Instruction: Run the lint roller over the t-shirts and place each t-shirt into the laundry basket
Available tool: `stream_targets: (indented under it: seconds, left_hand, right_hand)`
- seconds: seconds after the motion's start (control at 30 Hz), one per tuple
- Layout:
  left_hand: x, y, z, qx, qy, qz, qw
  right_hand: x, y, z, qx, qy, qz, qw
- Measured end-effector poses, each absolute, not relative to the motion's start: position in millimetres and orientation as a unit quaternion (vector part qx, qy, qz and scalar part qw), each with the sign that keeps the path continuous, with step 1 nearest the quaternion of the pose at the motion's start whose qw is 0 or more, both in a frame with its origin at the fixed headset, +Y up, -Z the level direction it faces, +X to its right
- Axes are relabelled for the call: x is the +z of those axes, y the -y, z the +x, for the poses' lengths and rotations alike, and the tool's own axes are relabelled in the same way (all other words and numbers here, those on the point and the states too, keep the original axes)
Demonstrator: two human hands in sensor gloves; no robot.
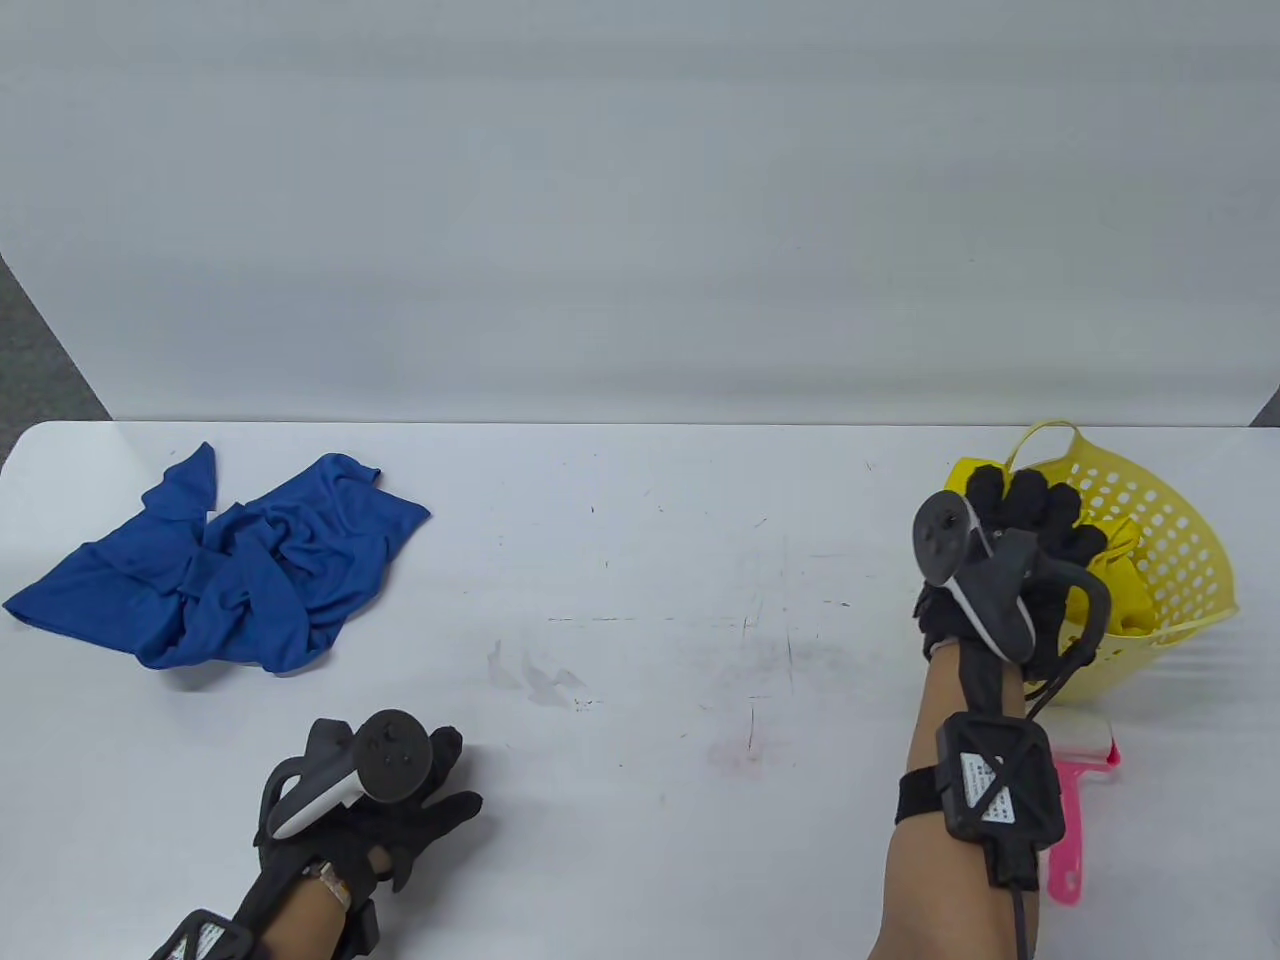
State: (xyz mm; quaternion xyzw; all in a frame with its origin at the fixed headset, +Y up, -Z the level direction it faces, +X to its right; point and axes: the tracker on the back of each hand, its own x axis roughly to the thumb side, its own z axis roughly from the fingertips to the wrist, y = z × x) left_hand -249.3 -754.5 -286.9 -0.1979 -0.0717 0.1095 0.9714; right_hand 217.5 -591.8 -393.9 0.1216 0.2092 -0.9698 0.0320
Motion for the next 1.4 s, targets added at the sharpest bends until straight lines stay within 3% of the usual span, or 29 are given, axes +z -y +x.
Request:
stream_targets:
  seconds: [0.13,0.27,0.43,0.6,0.77,0.97,1.1,1.27,1.4]
  left_hand:
    - [-290,754,-258,0.124,0.06,-0.193,0.972]
    - [-296,759,-271,0.138,0.034,-0.195,0.97]
    - [-300,756,-280,0.123,0.015,-0.165,0.978]
    - [-318,745,-311,0.092,-0.063,-0.114,0.987]
    - [-347,748,-348,0.019,-0.143,-0.126,0.982]
    - [-369,759,-374,0.007,-0.188,-0.154,0.97]
    - [-381,774,-380,-0.024,-0.194,-0.204,0.959]
    - [-381,770,-372,-0.052,-0.208,-0.118,0.97]
    - [-380,765,-359,-0.095,-0.158,-0.124,0.975]
  right_hand:
    - [-371,626,175,-0.98,-0.195,0.014,-0.038]
    - [-341,687,134,-0.989,-0.062,-0.053,-0.122]
    - [-310,727,102,-0.987,-0.007,-0.111,-0.112]
    - [-302,729,92,-0.984,0.002,-0.14,-0.111]
    - [-302,735,86,-0.985,0.001,-0.153,-0.082]
    - [-300,736,83,-0.983,-0.007,-0.163,-0.079]
    - [-301,737,86,-0.984,0.0,-0.158,-0.078]
    - [-304,740,92,-0.985,0.005,-0.149,-0.082]
    - [-305,740,93,-0.985,0.004,-0.15,-0.087]
